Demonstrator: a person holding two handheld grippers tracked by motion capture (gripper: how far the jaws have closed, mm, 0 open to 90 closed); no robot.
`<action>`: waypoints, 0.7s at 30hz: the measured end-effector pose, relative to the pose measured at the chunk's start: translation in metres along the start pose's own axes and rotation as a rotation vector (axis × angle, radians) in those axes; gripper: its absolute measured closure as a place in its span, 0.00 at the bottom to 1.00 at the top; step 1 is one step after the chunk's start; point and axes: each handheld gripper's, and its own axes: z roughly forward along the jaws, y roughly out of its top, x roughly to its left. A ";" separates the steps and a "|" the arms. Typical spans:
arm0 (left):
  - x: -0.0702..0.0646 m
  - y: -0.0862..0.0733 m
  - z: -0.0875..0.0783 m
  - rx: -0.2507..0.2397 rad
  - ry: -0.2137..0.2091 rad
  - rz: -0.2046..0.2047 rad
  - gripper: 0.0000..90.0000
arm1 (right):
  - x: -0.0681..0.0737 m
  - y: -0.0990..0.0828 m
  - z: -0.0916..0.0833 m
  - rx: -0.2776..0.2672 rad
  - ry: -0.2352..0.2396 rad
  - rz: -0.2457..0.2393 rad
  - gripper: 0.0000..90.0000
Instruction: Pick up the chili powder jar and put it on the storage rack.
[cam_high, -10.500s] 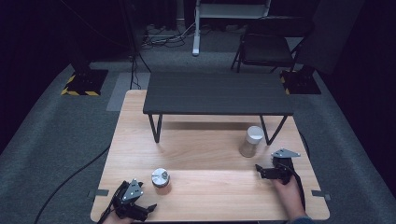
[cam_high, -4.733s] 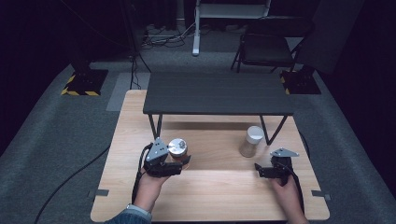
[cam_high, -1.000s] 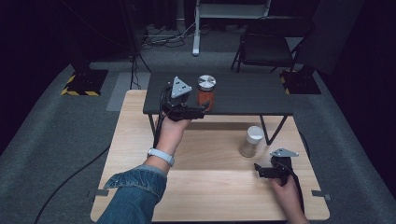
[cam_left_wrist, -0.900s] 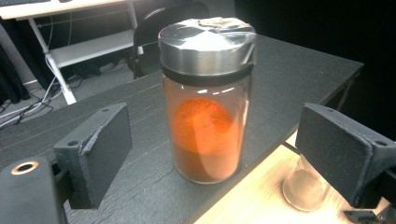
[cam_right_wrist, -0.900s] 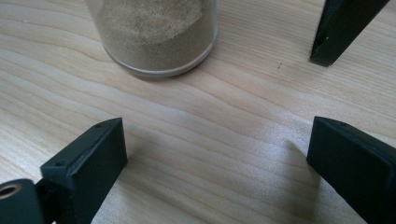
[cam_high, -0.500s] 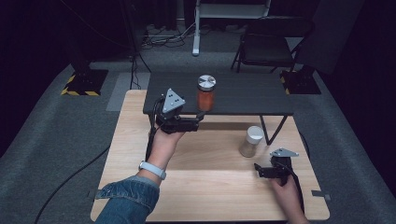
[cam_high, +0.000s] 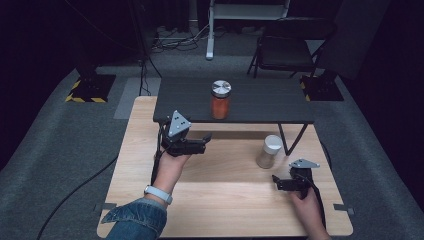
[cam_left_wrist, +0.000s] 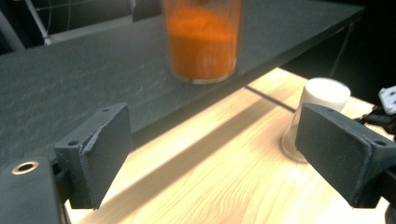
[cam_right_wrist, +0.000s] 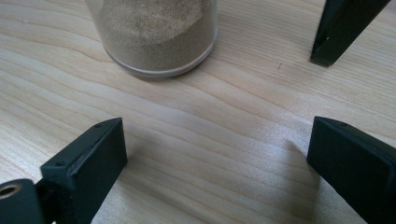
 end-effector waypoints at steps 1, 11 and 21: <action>0.000 -0.003 0.000 0.005 0.003 0.001 0.12 | 0.000 0.000 0.000 0.000 0.000 0.000 0.05; -0.004 -0.031 0.001 0.043 0.015 -0.018 0.12 | 0.000 0.000 0.000 0.000 0.000 0.000 0.05; -0.005 -0.057 0.003 0.092 0.034 -0.033 0.12 | 0.000 0.000 0.000 0.000 0.000 0.000 0.05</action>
